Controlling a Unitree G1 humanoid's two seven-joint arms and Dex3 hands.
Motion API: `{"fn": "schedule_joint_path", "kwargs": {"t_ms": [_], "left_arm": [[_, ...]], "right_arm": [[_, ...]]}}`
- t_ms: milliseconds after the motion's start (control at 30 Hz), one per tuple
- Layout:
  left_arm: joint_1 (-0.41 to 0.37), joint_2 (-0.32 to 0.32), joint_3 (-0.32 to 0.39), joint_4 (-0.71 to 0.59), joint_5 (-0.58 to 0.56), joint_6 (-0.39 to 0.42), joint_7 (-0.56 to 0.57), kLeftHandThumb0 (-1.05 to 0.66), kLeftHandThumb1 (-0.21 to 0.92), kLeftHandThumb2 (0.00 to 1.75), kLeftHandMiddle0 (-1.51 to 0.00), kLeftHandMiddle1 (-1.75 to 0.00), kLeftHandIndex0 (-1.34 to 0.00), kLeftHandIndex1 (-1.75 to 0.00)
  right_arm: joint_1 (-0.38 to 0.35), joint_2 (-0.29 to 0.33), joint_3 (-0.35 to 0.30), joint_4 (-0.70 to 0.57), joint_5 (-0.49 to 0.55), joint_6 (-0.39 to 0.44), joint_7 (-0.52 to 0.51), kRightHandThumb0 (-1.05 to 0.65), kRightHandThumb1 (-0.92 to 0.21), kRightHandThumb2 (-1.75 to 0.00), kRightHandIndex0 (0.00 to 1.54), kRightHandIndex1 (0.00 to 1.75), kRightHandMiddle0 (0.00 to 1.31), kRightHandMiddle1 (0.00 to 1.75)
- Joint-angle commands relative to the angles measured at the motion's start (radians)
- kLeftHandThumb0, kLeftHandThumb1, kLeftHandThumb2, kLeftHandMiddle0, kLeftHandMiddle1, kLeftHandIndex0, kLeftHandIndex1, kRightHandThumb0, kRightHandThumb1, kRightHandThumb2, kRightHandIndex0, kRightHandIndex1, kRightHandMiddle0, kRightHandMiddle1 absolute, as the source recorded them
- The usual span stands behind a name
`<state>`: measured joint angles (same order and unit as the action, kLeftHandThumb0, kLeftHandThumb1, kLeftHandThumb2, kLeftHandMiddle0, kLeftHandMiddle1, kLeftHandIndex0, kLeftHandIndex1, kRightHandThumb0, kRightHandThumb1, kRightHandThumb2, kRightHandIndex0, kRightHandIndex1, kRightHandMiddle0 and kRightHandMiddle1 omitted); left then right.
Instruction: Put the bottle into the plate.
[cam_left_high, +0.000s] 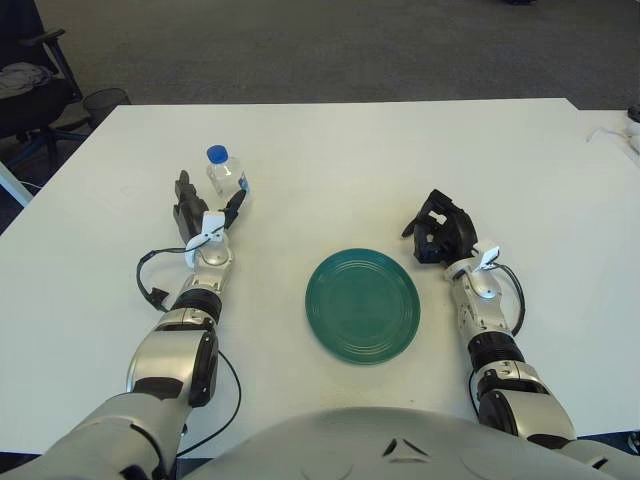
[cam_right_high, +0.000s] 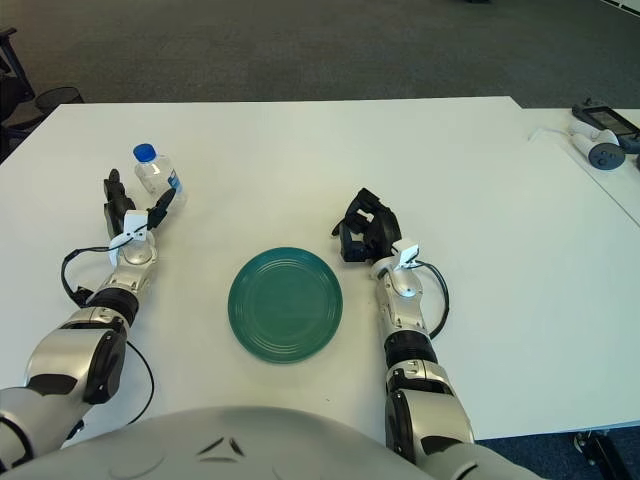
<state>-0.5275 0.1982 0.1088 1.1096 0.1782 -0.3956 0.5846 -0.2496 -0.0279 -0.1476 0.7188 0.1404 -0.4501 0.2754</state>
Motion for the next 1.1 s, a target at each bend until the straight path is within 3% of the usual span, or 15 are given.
{"fn": "schedule_joint_path", "kwargs": {"t_ms": [0, 400, 1067], "left_arm": [[-0.035, 0.018, -0.015, 0.015, 0.012, -0.013, -0.017, -1.05, 0.87, 0.05, 0.0, -0.48, 0.0, -0.37], [-0.082, 0.015, -0.033, 0.064, 0.011, -0.005, -0.023, -1.05, 0.88, 0.04, 0.0, -0.45, 0.0, -0.39], [-0.142, 0.0, -0.068, 0.107, 0.03, 0.006, -0.017, -1.05, 0.91, 0.04, 0.0, -0.61, 0.0, -0.52]], "right_arm": [[0.151, 0.057, 0.022, 0.096, 0.008, 0.129, 0.004, 0.0, -0.11, -1.41, 0.87, 1.31, 0.66, 1.75], [0.15, 0.063, 0.023, 0.1, 0.004, 0.129, -0.017, 0.0, -0.1, -1.43, 0.86, 1.31, 0.69, 1.75], [0.156, 0.063, 0.027, 0.095, 0.012, 0.12, 0.006, 0.0, -0.09, -1.45, 0.85, 1.35, 0.69, 1.75]]}}
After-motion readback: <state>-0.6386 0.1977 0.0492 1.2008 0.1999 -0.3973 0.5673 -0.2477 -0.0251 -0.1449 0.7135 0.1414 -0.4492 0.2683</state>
